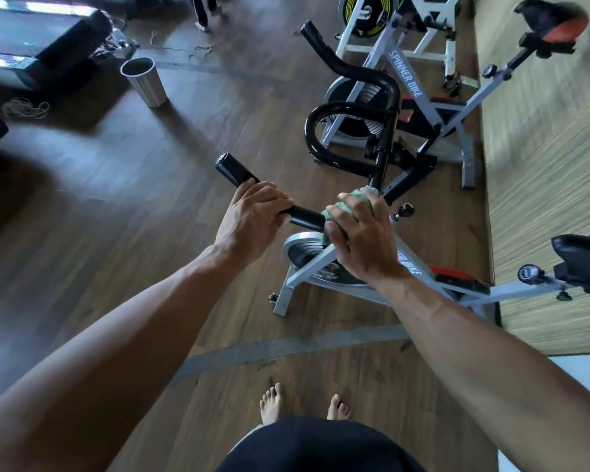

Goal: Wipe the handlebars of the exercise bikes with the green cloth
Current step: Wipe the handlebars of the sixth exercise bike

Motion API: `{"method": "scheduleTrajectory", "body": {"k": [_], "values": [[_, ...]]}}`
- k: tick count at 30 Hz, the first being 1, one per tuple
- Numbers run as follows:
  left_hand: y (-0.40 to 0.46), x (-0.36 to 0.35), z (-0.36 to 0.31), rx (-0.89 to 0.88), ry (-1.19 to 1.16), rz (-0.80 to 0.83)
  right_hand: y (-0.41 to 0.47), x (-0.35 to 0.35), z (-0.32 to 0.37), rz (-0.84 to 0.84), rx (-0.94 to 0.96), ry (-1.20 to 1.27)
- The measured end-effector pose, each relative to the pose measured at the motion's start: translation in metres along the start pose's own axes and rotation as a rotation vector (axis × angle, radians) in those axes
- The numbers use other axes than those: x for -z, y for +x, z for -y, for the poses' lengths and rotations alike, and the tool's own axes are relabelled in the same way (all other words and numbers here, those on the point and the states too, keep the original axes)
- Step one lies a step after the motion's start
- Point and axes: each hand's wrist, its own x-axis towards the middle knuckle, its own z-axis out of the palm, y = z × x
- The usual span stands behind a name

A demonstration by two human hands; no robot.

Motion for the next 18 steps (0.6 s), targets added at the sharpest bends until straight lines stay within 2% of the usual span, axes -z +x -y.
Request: {"method": "scheduleTrajectory", "body": {"k": [2, 4, 8, 10, 15, 18], "values": [[-0.001, -0.001, 0.0, -0.005, -0.014, 0.004, -0.002, -0.004, 0.027, -0.015, -0.081, -0.012], [-0.001, 0.0, 0.0, 0.001, -0.012, 0.016, -0.002, -0.006, 0.04, -0.026, -0.058, -0.043], [0.0, -0.001, -0.001, 0.049, -0.016, 0.044, -0.002, 0.002, 0.0, -0.02, 0.19, -0.046], [0.0, -0.002, -0.003, 0.067, -0.013, 0.062, 0.0, 0.002, -0.019, -0.04, 0.236, -0.022], [0.001, -0.004, -0.011, 0.097, -0.02, 0.033, -0.006, -0.005, 0.022, -0.042, -0.06, 0.047], [0.0, -0.007, -0.01, 0.096, -0.018, 0.02, -0.01, -0.003, 0.023, -0.01, 0.026, 0.052]]}}
